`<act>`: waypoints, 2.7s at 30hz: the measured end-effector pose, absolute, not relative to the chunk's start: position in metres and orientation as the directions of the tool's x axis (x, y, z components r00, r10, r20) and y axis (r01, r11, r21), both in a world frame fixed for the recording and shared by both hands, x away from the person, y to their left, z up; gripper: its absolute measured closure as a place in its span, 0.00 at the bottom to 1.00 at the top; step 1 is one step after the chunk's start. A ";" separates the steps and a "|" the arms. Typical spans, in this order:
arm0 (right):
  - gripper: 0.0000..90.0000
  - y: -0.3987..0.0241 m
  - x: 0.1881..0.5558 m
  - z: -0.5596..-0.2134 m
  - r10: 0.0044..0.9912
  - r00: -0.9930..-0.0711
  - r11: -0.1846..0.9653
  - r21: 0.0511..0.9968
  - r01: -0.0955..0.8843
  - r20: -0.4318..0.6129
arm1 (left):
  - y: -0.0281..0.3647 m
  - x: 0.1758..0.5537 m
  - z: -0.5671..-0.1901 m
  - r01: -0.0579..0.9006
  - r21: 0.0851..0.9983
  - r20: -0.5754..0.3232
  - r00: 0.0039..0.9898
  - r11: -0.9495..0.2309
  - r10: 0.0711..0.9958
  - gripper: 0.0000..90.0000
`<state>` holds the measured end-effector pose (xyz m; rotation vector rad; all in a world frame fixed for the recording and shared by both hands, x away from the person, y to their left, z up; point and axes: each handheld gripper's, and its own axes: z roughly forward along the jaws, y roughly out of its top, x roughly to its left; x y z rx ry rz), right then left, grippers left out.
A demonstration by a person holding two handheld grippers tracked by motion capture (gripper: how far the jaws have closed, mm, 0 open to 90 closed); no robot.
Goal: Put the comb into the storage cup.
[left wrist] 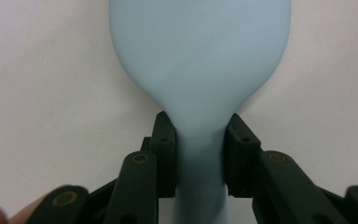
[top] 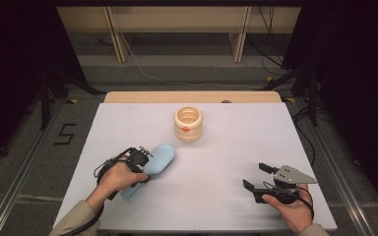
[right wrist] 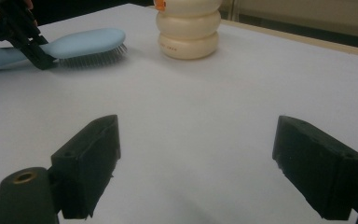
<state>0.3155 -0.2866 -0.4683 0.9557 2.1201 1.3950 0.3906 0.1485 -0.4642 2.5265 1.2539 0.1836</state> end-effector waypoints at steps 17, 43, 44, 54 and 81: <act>0.18 -0.287 0.315 -0.468 0.740 -0.672 0.256 0.915 0.312 0.022 | 0.152 0.388 -0.464 0.729 0.371 -0.018 0.626 -0.576 0.780 0.77; 0.18 -0.286 0.315 -0.469 0.736 -0.677 0.258 0.915 0.310 0.022 | 0.157 0.381 -0.454 0.705 0.460 -0.003 0.610 -0.540 0.793 0.77; 0.18 -0.286 0.315 -0.469 0.736 -0.677 0.258 0.915 0.310 0.022 | 0.157 0.381 -0.454 0.705 0.460 -0.003 0.610 -0.540 0.793 0.77; 0.18 -0.286 0.315 -0.468 0.736 -0.677 0.257 0.915 0.309 0.022 | 0.157 0.379 -0.449 0.695 0.509 -0.018 0.599 -0.508 0.801 0.77; 0.18 -0.286 0.315 -0.468 0.734 -0.679 0.255 0.917 0.308 0.023 | 0.150 0.374 -0.446 0.648 0.600 -0.007 0.592 -0.470 0.806 0.77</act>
